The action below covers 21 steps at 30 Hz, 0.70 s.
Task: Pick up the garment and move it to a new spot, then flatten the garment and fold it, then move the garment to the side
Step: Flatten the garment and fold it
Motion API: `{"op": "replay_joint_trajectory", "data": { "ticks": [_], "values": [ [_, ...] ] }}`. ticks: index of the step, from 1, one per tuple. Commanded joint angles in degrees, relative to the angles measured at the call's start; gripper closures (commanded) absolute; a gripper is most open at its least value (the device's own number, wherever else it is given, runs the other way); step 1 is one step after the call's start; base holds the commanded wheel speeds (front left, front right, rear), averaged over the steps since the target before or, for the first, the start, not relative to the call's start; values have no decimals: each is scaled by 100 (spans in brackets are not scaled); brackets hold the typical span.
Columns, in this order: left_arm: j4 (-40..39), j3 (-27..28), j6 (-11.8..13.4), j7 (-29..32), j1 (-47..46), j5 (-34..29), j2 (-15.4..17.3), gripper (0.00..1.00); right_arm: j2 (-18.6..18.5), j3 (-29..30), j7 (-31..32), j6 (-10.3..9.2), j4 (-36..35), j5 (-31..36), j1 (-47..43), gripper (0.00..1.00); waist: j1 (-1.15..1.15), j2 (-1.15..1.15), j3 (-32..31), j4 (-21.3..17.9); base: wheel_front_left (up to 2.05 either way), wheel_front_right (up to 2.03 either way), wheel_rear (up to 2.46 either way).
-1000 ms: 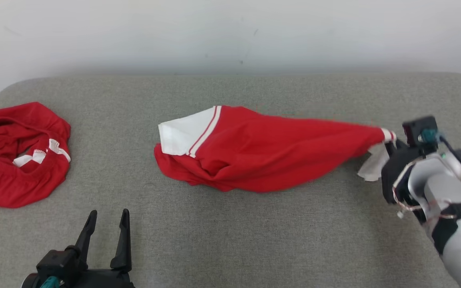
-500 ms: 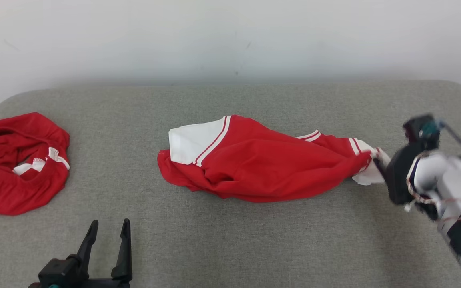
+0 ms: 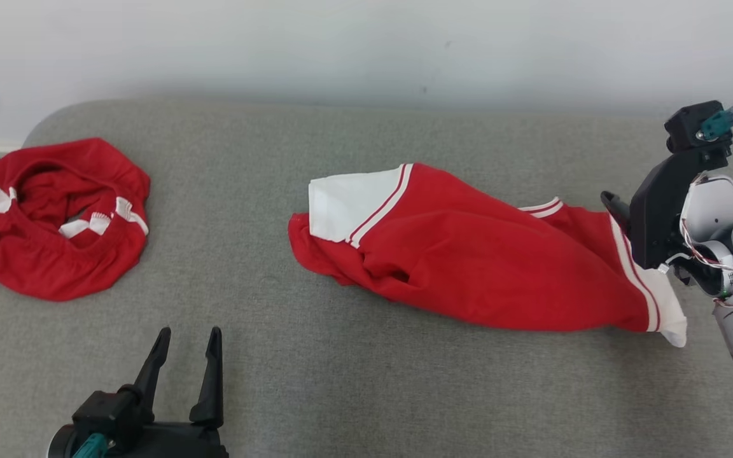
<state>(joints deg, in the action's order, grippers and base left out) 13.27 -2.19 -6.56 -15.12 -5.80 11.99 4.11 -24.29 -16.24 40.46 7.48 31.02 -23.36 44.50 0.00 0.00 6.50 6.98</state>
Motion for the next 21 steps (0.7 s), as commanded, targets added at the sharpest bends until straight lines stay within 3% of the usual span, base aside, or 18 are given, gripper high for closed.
{"op": "replay_joint_trajectory", "data": {
  "ticks": [1, 15, 21],
  "values": [
    [-20, -12, -4, -5, -88, -34, -17, 0, 6, 27, 11, 3, 16, 80, 23, 0, 0, 0, 203, 177, 0, 0, 0],
    [-127, -269, -41, -5, -535, 15, -90, 0, -14, -81, -906, 3, 1120, 486, 680, 0, 0, 0, 1020, 795, 0, 0, 0],
    [-186, -316, -28, -5, -694, 61, -108, 0, -124, -863, -883, 3, 1122, 64, 858, 0, 0, 0, 1277, 906, 0, 0, 0]
  ]
}}
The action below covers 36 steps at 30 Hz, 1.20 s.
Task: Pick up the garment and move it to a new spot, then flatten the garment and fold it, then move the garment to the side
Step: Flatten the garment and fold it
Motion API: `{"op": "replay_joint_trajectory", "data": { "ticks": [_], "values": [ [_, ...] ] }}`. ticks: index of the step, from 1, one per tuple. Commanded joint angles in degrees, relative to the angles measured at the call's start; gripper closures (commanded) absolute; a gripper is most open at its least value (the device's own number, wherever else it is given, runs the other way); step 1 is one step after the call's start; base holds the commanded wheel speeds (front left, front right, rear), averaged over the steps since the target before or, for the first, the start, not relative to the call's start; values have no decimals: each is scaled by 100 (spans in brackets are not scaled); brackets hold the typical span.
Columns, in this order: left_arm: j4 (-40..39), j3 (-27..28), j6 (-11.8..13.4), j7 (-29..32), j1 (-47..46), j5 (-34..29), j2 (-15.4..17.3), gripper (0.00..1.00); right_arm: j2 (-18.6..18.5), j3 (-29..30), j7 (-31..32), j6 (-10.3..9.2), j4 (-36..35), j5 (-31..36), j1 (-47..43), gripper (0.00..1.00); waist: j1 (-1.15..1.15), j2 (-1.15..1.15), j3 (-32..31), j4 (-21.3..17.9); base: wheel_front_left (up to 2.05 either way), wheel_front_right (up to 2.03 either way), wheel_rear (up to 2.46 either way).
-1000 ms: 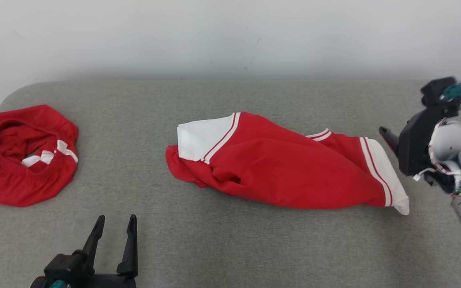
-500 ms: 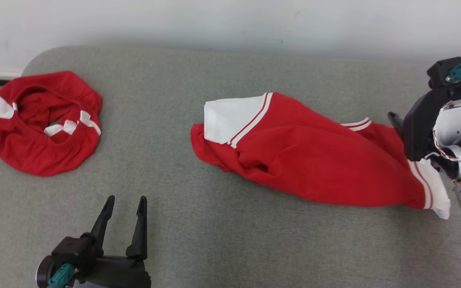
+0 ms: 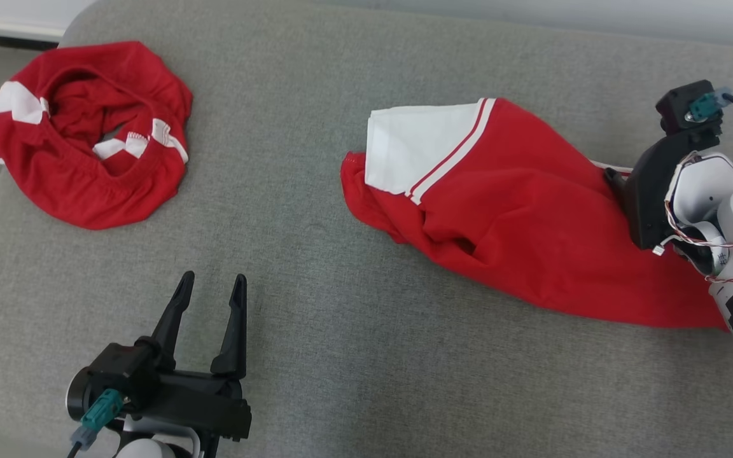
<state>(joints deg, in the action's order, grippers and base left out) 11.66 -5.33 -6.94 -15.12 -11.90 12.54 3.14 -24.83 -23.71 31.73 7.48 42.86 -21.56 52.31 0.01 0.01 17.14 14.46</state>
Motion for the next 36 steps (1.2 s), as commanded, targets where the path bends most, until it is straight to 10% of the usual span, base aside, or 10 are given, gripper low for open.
{"op": "replay_joint_trajectory", "data": {
  "ticks": [1, 13, 14, 16, 36],
  "values": [
    [-31, -2, 14, -5, -95, 16, -12, 0, -101, -270, -7, 3, -98, -193, 85, 0, -1, -1, 229, 161, 0, 0, 0],
    [31, -45, 28, -5, -129, 38, -23, 0, -401, -1538, 415, 5, -39, -920, 165, 0, -1, -1, 247, 222, 0, 0, 0],
    [38, -49, 28, -5, -133, 29, -24, 0, -414, -1612, 444, 5, -13, -958, 196, 22, -1, -1, 243, 231, 0, 0, 0],
    [51, -42, 27, -5, -141, 16, -25, 0, -423, -1693, 401, 4, 37, -1043, 266, 100, -1, -1, 231, 241, 0, 0, 0],
    [248, 179, 30, -5, 287, -139, 79, 0, 453, -2137, -1883, 3, -1377, -1264, 1551, 100, -1, -1, -1005, -447, 0, 0, 0]
  ]
}}
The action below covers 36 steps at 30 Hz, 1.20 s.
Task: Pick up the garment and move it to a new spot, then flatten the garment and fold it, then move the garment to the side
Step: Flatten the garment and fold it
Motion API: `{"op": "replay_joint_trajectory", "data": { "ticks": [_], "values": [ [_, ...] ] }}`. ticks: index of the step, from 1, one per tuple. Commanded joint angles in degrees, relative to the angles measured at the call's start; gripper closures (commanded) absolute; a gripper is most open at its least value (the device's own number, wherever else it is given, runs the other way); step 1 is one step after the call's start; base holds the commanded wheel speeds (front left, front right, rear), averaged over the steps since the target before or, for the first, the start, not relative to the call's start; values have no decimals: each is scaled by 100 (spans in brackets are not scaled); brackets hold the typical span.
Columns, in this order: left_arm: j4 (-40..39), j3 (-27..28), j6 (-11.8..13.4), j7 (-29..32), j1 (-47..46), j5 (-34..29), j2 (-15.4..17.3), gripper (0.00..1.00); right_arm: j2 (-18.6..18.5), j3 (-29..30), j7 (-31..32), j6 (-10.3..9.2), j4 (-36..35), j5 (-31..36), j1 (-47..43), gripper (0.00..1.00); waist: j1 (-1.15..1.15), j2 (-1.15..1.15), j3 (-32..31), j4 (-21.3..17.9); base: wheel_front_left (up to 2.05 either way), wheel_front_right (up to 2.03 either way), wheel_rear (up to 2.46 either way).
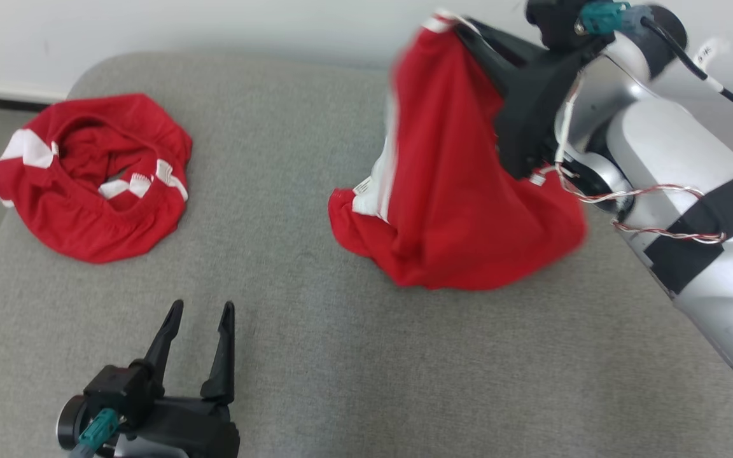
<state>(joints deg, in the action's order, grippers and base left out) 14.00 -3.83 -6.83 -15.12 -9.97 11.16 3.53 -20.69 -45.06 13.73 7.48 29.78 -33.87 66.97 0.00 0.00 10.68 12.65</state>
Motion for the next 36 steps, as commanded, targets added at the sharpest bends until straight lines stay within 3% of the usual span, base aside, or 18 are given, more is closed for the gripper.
{"op": "replay_joint_trajectory", "data": {
  "ticks": [1, 10, 14, 19, 20, 23, 31, 36],
  "values": [
    [30, 41, 18, -5, 149, -3, 65, 0, 111, -12, -192, 3, -164, -74, 141, 100, 0, 0, -460, -315, 0, 0, 0],
    [60, 172, 93, 83, 411, 95, 213, 0, 852, 542, -1574, 3, -278, -379, 386, 100, 0, 0, -1200, -772, 0, 0, 0],
    [22, 212, 129, 89, 516, 114, 220, 0, 996, 850, -2034, 3, -142, -398, 340, 100, 0, 0, -1292, -926, 0, 0, 0],
    [-2, 214, 171, 70, 700, 179, 199, 0, 641, 1250, -2026, 3, 452, 76, -149, 100, 0, 0, -1374, -1142, 0, 0, 0],
    [-93, 198, 218, 113, 834, 220, 190, 0, 243, 1664, -1806, 3, 980, 483, -944, 100, 0, 0, -1363, -1262, 0, 0, 0],
    [-166, 165, 224, 131, 882, 231, 177, 0, -43, 2128, -1750, 3, 1320, 767, -1607, 100, 0, 0, -1305, -1349, 0, 0, 0],
    [-194, -5, 234, 164, 763, 253, 137, 0, -244, 3537, -1735, 3, 2268, 1554, -2773, 100, 0, 0, -1098, -1481, 0, 0, 0],
    [-120, -98, 220, 158, 706, 287, 120, 0, -67, 4154, -1689, 3, 2536, 2084, -3116, 100, 0, 0, -1039, -1496, 0, 0, 0]
  ]
}}
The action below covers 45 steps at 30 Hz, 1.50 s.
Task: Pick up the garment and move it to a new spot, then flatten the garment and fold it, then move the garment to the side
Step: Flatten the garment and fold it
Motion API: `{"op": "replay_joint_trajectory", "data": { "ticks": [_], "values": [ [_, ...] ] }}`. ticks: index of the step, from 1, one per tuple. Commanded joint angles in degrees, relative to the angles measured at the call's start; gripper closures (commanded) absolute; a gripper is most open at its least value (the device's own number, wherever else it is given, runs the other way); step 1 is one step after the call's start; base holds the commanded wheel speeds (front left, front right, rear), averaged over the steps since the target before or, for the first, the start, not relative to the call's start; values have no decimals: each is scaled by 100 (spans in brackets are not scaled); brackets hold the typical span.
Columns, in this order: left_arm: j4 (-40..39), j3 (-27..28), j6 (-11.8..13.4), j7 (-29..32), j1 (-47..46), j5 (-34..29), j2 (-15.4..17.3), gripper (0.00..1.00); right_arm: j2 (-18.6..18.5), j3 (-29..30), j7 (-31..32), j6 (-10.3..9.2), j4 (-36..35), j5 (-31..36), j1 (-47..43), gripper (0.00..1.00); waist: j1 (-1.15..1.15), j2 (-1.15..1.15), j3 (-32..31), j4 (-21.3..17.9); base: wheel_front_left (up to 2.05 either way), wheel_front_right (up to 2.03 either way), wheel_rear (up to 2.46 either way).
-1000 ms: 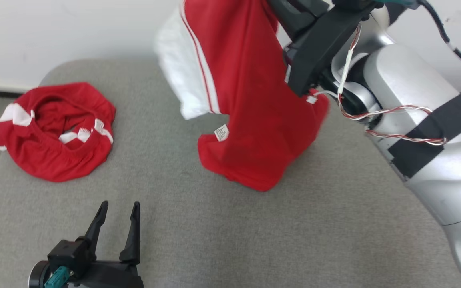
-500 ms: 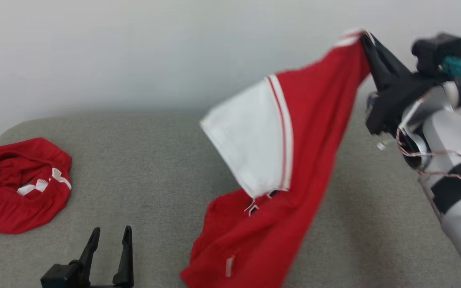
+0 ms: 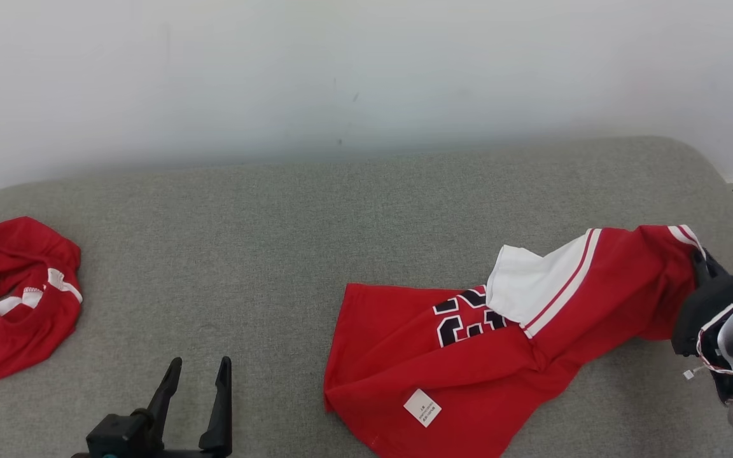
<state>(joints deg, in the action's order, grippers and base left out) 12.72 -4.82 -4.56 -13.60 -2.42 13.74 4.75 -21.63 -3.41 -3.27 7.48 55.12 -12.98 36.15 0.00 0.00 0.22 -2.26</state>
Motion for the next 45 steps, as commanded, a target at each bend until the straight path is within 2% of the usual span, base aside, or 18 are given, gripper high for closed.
{"op": "replay_joint_trajectory", "data": {
  "ticks": [1, 2, 3, 9, 15, 17, 18, 21, 25, 33, 45],
  "values": [
    [18, -9, -9, 1, -57, 32, -3, 0, 69, 85, 10, 3, -1, 93, -82, 75, 0, 0, 13, -4, 0, 0, 0],
    [30, -15, -10, -5, -64, 36, 0, 0, 101, 159, 57, 3, -11, 194, -122, 27, 0, 0, 16, -3, 0, 0, 0],
    [40, -21, -14, -12, -68, 42, 7, 0, 128, 231, 110, 3, -24, 280, -168, 0, 0, 0, 14, 1, 0, 0, 0],
    [85, -18, 2, -38, -36, 91, 49, 0, 139, 604, 585, 3, -457, 896, -497, 0, 0, 0, -59, 31, 0, 0, 0],
    [73, 29, 65, -58, 93, 139, 70, 0, 398, 727, 354, 3, -2054, 1395, -1233, 0, 0, 0, -134, -52, 0, 0, 0],
    [71, 34, 98, -68, 123, 158, 61, 0, 519, 614, 339, 3, -2668, 1415, -1545, 0, 0, 0, -162, -91, 0, 0, 0],
    [71, 34, 98, -68, 123, 158, 61, 0, 519, 614, 339, 3, -2668, 1415, -1545, 0, 0, 0, -162, -91, 0, 0, 0],
    [82, 24, 128, -89, 170, 174, 41, 0, 638, 298, 238, 3, -3465, 1162, -2041, 0, 0, 0, -194, -127, 0, 0, 0],
    [98, 3, 156, -111, 213, 185, 15, 0, 562, -170, 59, 3, -4111, 738, -2589, 0, 0, 0, -227, -154, 0, 0, 0],
    [152, -59, 196, -147, 316, 196, -29, 0, 292, -857, -81, 3, -4455, 289, -3204, 0, 0, 0, -290, -171, 0, 0, 0],
    [205, -111, 210, -125, 330, 246, -68, 0, 352, -1060, -234, 3, -4566, 13, -3230, 0, 0, 0, -356, -192, 0, 0, 0]
  ]
}}
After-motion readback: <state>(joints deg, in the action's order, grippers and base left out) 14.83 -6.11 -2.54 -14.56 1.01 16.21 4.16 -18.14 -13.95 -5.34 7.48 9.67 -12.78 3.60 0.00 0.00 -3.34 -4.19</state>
